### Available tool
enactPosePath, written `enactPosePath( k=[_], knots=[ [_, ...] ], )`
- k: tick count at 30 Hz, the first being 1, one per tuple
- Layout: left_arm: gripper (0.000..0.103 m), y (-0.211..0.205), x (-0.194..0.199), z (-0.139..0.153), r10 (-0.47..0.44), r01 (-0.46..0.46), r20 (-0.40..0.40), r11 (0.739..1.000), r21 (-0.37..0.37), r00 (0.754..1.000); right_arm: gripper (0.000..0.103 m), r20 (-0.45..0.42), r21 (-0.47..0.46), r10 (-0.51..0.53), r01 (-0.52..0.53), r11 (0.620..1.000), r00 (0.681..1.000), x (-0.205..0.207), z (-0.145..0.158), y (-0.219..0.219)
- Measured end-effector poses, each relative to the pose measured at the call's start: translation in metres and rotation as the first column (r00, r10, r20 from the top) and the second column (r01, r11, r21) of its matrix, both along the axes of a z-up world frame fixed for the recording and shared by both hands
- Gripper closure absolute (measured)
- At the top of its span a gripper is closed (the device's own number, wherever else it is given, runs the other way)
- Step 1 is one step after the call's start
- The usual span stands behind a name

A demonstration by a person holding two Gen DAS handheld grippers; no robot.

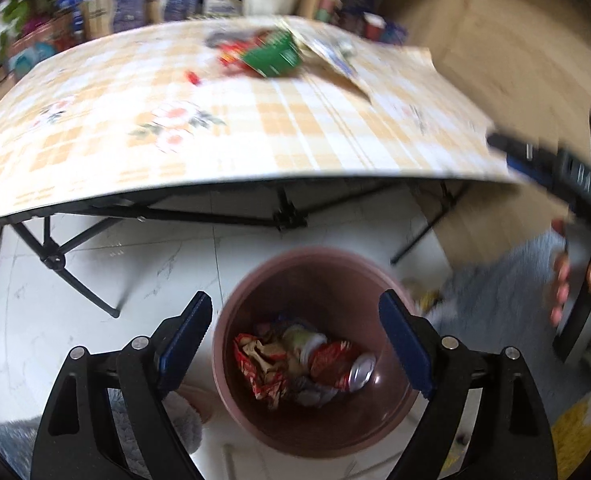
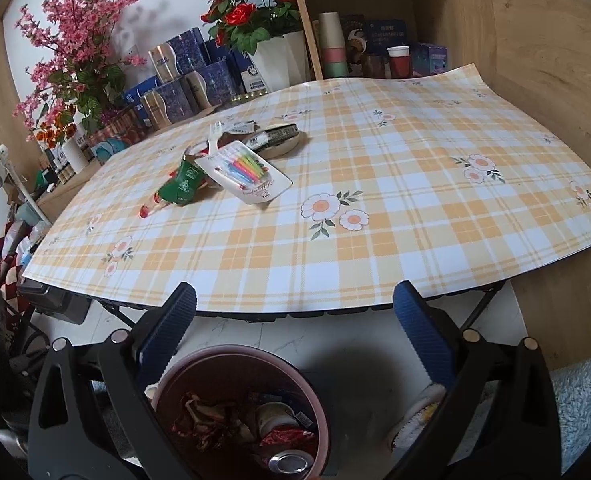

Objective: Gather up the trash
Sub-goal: 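Raise both grippers from the bin back toward the table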

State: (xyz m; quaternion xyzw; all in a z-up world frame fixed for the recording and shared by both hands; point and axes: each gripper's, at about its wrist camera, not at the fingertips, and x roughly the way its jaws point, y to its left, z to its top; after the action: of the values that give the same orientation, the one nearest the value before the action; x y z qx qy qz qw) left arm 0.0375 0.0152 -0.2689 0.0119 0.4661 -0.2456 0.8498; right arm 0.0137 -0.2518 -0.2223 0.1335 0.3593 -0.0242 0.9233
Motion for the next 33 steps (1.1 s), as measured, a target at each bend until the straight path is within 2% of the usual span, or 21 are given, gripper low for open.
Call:
enactPosePath(
  k=[4, 7, 13, 21, 28, 30, 33],
  knots=[
    [0.019, 0.016, 0.007, 0.011, 0.108, -0.104, 0.042, 0.991, -0.09, 0.993, 0.006, -0.024, 0.009, -0.004, 0.004, 1.0, 1.0, 0.002, -0.005, -0.001],
    [0.019, 0.022, 0.011, 0.016, 0.155, -0.147, 0.063, 0.982, -0.117, 0.986, 0.006, -0.041, -0.002, -0.016, 0.016, 1.0, 0.999, 0.002, -0.007, -0.002],
    [0.019, 0.021, 0.016, 0.025, 0.169, -0.155, 0.094, 0.978, -0.14, 0.981, 0.006, -0.022, -0.037, -0.038, 0.037, 0.999, 0.999, 0.004, -0.003, -0.004],
    [0.019, 0.027, 0.021, 0.033, 0.207, -0.183, 0.154, 0.97, -0.159, 0.966, 0.006, 0.014, 0.009, -0.04, 0.04, 0.999, 0.999, 0.014, 0.005, -0.016],
    [0.018, 0.037, 0.028, 0.041, 0.27, -0.241, 0.217, 0.959, -0.148, 0.938, 0.006, 0.009, -0.012, 0.049, -0.049, 0.999, 0.999, 0.034, 0.008, -0.019],
    [0.018, 0.038, 0.031, 0.042, 0.278, -0.251, 0.222, 0.958, -0.141, 0.935, 0.006, -0.025, -0.033, 0.129, -0.13, 0.991, 0.991, 0.053, 0.01, -0.016],
    [0.018, 0.039, 0.037, 0.044, 0.285, -0.26, 0.219, 0.956, -0.135, 0.933, 0.006, -0.04, -0.034, 0.168, -0.169, 0.985, 0.985, 0.065, 0.011, -0.014]
  ],
)
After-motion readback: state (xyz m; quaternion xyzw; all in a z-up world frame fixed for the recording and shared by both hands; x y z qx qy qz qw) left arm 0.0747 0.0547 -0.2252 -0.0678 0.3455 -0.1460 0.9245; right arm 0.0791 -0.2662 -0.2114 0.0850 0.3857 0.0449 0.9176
